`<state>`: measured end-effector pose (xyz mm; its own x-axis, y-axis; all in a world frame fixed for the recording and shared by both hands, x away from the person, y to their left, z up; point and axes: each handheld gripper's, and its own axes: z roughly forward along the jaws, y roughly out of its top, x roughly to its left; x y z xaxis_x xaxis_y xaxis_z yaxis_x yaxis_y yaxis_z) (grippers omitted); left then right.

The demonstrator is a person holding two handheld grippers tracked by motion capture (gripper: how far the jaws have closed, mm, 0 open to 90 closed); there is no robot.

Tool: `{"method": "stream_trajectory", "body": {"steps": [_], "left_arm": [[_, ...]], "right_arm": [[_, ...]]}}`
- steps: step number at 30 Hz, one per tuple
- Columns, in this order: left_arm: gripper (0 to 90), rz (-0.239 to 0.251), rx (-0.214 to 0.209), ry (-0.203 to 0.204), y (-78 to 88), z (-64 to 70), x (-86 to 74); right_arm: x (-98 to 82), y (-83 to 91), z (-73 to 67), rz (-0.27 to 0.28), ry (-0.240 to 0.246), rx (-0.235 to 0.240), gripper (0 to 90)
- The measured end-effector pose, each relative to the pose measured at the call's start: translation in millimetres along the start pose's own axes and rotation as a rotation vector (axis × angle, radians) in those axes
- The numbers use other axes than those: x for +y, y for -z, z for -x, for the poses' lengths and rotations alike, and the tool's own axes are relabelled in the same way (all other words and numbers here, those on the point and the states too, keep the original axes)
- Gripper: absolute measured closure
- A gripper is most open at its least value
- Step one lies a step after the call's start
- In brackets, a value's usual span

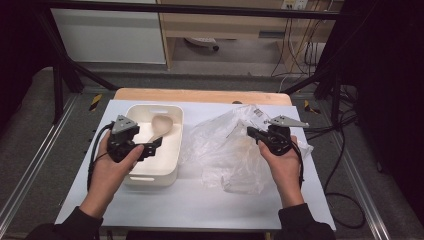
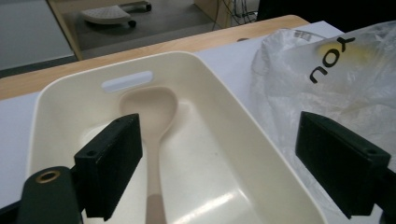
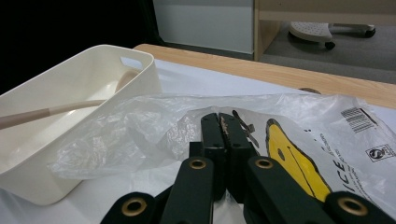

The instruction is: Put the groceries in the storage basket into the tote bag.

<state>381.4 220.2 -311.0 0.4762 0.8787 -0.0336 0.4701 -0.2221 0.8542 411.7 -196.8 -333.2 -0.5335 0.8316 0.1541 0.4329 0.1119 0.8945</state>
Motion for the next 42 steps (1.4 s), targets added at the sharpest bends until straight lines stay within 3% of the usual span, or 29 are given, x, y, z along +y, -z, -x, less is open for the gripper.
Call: {"method": "stream_trajectory", "body": {"steps": [4, 8, 20, 28, 42], "left_arm": [[16.3, -0.004, 0.009, 0.021, 9.7, -8.7, -2.2], [21.5, -0.026, 0.012, 0.015, 13.0, -12.9, -6.2], [20.2, -0.083, 0.036, 0.031, 9.0, -25.2, -25.0], [25.7, -0.140, 0.038, 0.033, 2.3, -25.9, -38.4], [40.4, -0.199, 0.023, 0.070, -9.6, -28.1, -61.4]], "right_arm": [[-1.2, -0.9, 0.7, -0.003, -0.008, 0.001, 90.0], [-3.7, -2.7, 0.9, -0.014, -0.006, 0.000, 90.0], [-8.9, -6.3, -0.8, -0.033, 0.005, 0.001, 90.0], [-9.6, -7.1, -1.0, -0.037, 0.008, 0.001, 90.0], [-10.6, -7.0, 0.1, -0.041, 0.012, -0.002, 90.0]]}}
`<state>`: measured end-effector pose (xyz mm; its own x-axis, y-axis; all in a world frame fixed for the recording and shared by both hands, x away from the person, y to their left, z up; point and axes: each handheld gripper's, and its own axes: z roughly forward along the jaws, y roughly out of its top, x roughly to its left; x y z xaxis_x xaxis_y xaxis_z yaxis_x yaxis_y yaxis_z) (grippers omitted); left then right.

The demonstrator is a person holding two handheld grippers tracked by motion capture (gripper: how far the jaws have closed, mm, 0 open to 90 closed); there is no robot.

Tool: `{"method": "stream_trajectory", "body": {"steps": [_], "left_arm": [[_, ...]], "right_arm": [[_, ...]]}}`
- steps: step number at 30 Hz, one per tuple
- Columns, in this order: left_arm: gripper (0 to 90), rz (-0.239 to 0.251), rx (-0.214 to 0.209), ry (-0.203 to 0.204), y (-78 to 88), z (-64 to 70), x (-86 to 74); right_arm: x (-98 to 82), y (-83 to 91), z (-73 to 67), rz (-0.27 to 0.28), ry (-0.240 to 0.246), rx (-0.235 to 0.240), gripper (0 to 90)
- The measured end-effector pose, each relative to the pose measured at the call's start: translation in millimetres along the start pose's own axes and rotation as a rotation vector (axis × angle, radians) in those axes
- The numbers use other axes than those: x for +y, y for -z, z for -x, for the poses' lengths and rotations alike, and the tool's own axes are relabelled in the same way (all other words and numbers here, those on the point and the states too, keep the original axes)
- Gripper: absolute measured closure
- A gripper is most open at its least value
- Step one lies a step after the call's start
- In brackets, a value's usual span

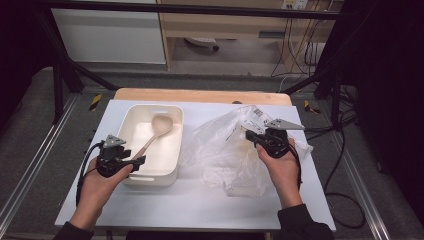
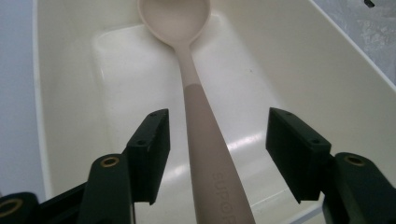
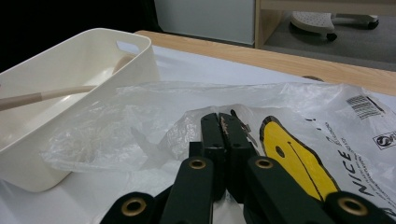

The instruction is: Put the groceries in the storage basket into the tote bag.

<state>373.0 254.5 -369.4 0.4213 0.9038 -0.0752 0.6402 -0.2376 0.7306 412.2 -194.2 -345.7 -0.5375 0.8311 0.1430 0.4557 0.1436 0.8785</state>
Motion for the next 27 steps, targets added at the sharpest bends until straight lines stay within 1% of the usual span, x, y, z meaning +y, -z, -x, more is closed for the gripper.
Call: {"method": "stream_trajectory", "body": {"steps": [4, 6, 9, 11, 12, 14, 16, 21, 27], "left_arm": [[44.7, -0.011, 0.005, 0.002, -3.6, -1.9, -0.9], [47.2, -0.022, 0.002, 0.012, -5.5, -3.4, -1.4], [50.5, -0.040, -0.005, 0.015, -9.3, -5.1, -3.0], [53.2, -0.046, 0.001, 0.001, -10.5, -5.4, -3.1], [54.0, -0.046, 0.001, 0.005, -11.0, -5.5, -2.7], [56.2, -0.051, 0.002, 0.000, -12.0, -6.9, -2.3], [57.0, -0.051, -0.001, 0.007, -13.7, -7.6, -2.2], [61.6, -0.072, -0.003, -0.008, -18.9, -7.3, -1.5], [61.7, -0.083, -0.019, 0.020, -20.7, -9.5, -0.3]], "right_arm": [[-0.3, -0.2, 0.1, -0.003, 0.000, 0.001, 90.0], [-0.3, -0.2, 0.1, -0.002, -0.001, 0.001, 90.0], [-0.2, 0.1, 0.2, -0.002, -0.003, 0.001, 90.0], [-0.2, 0.1, 0.5, 0.000, -0.001, 0.000, 90.0], [-0.2, 0.1, 0.6, 0.001, -0.001, 0.000, 90.0], [-0.2, 0.2, 0.5, 0.000, -0.001, 0.000, 90.0], [-0.2, 0.0, 0.3, -0.001, -0.001, 0.000, 90.0], [-0.2, -0.1, 0.4, -0.003, 0.000, 0.000, 90.0], [-0.2, 0.2, 1.1, 0.000, -0.003, 0.000, 90.0]]}}
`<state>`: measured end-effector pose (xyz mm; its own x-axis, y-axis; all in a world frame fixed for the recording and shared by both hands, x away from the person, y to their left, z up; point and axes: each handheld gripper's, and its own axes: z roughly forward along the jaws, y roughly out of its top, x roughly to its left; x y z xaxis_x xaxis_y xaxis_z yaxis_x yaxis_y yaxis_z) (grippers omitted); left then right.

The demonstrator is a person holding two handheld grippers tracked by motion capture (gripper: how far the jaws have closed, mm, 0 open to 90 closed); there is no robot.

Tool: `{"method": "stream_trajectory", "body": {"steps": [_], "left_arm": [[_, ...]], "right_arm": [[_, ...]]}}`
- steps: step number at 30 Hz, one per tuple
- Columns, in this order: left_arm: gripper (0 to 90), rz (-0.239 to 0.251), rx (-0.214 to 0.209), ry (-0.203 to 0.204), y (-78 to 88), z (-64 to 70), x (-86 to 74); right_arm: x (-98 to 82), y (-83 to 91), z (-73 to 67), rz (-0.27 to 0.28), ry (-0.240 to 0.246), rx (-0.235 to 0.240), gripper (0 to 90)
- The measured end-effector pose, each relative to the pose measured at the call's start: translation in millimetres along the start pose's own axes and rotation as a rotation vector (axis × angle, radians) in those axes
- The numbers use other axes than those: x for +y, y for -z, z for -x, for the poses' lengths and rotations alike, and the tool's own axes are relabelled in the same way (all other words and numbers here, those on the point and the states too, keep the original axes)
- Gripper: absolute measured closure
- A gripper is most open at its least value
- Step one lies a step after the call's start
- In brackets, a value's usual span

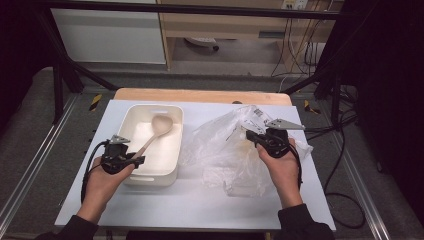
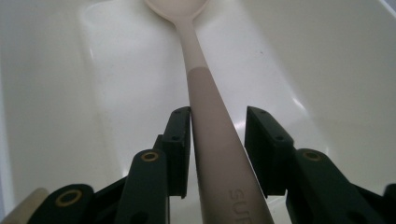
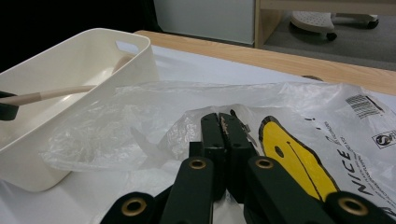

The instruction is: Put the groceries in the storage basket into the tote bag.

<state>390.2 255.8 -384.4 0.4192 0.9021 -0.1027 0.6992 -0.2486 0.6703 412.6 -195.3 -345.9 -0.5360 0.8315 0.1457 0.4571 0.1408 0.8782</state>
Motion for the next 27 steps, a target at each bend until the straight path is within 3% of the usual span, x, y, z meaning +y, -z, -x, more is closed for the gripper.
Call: {"method": "stream_trajectory", "body": {"steps": [6, 13, 17, 27], "left_arm": [[62.6, -0.013, -0.001, 0.019, -0.4, -0.2, 1.1], [67.8, -0.014, 0.020, 0.002, 1.5, 0.1, 1.7], [68.6, -0.013, 0.007, 0.007, 3.0, -1.7, 1.2], [68.9, 0.031, 0.026, -0.016, 10.5, 0.2, -1.2]], "right_arm": [[0.0, -0.9, -1.3, -0.002, 0.003, 0.003, 90.0], [-0.2, -1.1, -0.7, -0.005, -0.001, 0.001, 90.0], [-0.4, -1.3, -0.4, -0.007, -0.001, 0.000, 90.0], [-0.5, -1.6, -0.3, -0.010, 0.003, 0.002, 90.0]]}}
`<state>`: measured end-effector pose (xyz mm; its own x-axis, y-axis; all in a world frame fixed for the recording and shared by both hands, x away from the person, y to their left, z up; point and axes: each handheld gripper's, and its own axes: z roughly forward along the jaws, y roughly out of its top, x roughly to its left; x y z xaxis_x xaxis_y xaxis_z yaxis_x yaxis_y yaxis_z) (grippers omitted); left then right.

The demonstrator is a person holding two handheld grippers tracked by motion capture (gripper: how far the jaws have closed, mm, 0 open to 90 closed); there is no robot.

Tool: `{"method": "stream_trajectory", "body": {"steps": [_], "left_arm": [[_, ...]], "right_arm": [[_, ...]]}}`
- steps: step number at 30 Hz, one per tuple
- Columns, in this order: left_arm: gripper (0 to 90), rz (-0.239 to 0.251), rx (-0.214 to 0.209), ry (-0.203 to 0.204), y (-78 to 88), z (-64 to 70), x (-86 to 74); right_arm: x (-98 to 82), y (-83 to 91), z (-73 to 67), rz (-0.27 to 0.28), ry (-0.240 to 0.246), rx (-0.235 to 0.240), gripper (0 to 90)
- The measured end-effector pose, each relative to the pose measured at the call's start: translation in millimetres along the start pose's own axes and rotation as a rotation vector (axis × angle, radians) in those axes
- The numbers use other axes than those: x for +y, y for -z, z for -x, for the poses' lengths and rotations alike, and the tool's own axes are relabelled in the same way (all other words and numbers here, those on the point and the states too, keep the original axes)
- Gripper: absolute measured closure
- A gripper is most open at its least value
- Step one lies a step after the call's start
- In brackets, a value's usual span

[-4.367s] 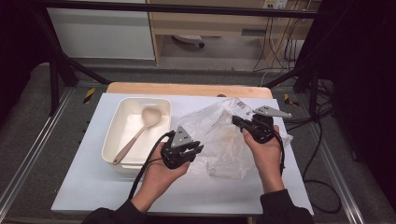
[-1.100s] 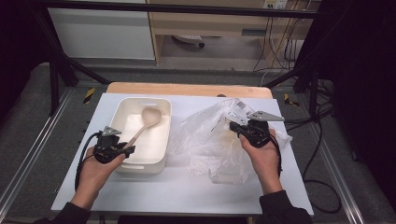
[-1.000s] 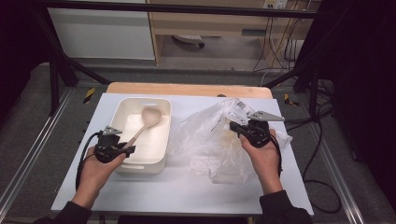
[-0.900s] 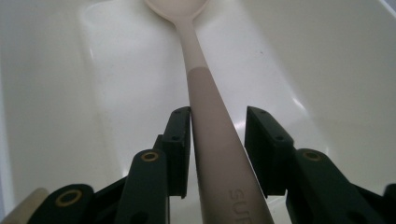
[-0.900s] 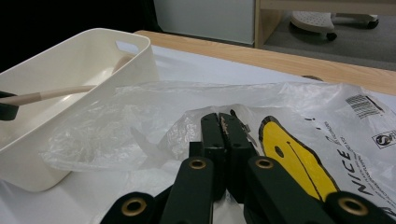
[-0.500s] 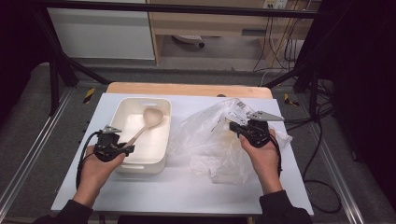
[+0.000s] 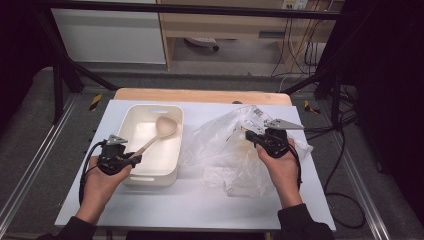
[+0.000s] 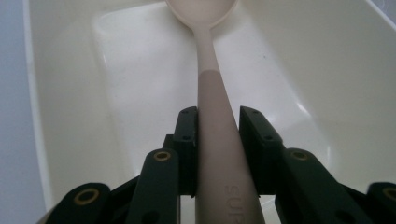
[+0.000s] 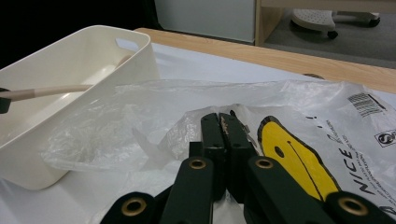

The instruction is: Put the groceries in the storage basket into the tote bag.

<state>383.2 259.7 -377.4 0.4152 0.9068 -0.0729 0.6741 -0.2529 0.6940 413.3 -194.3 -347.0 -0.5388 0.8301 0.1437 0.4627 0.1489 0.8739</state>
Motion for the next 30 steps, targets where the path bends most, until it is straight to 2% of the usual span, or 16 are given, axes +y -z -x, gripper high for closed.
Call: {"method": "stream_trajectory", "body": {"steps": [6, 10, 18, 23, 30], "left_arm": [[68.9, 0.079, -0.009, 0.004, 18.7, -1.2, 1.4], [69.0, 0.132, -0.038, -0.016, 37.5, 2.8, 3.0], [68.9, 0.173, -0.098, -0.062, 65.2, 17.7, 4.6], [69.0, 0.196, -0.128, -0.072, 72.4, 26.0, 5.2], [69.0, 0.189, -0.194, -0.100, 77.9, 41.3, 2.5]], "right_arm": [[-0.1, -0.2, 0.2, 0.000, -0.002, -0.001, 90.0], [-0.3, -0.9, -0.1, -0.003, 0.000, 0.000, 90.0], [-0.6, -3.2, -2.1, -0.009, 0.008, 0.003, 90.0], [-1.1, -3.7, -2.1, -0.013, 0.007, 0.003, 90.0], [-2.5, -5.2, -0.2, -0.018, 0.003, 0.006, 90.0]]}}
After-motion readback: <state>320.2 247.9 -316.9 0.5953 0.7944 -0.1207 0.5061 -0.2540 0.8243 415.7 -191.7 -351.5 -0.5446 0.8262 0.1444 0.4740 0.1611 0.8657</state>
